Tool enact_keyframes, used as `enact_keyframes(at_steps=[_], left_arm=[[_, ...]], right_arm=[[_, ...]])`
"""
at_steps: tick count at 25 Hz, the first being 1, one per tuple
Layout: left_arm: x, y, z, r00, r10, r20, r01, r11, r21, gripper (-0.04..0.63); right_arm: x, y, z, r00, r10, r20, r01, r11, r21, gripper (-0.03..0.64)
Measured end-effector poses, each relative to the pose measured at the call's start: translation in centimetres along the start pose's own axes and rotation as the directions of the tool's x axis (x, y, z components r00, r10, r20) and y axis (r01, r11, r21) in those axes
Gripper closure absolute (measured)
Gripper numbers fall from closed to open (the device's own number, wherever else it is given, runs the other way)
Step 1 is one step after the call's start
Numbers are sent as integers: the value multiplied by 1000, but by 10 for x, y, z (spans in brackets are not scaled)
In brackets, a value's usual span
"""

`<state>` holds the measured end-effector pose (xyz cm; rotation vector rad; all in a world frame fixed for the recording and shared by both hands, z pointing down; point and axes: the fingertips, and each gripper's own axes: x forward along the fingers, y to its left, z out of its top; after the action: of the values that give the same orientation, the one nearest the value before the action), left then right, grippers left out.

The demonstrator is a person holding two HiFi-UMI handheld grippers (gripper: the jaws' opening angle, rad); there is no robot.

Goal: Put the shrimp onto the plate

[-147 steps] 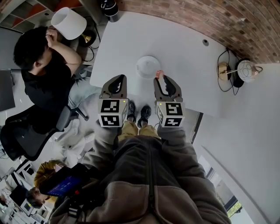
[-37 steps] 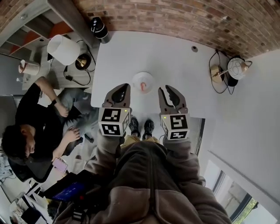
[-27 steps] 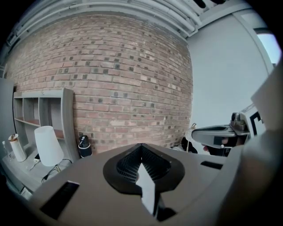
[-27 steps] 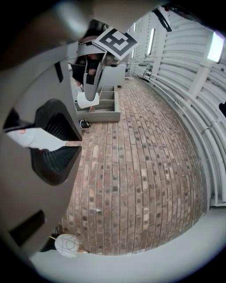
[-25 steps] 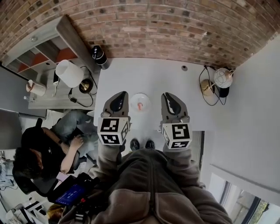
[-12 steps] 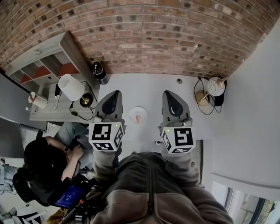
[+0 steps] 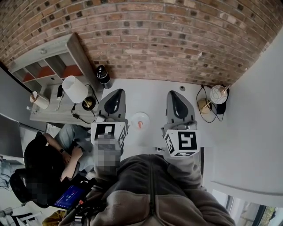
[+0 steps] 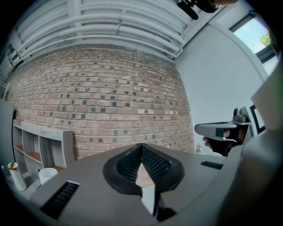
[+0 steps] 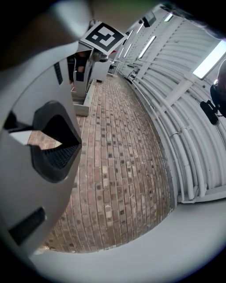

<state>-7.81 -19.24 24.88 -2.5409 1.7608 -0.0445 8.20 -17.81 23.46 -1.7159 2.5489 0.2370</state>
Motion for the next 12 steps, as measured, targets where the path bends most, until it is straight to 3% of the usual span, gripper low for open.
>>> enact_keyframes(at_steps=[12], left_arm=[[-1, 8, -1, 999, 31, 9, -31, 999, 26, 591]], right_arm=[[8, 11, 0, 1000, 16, 12, -16, 1000, -12, 615]])
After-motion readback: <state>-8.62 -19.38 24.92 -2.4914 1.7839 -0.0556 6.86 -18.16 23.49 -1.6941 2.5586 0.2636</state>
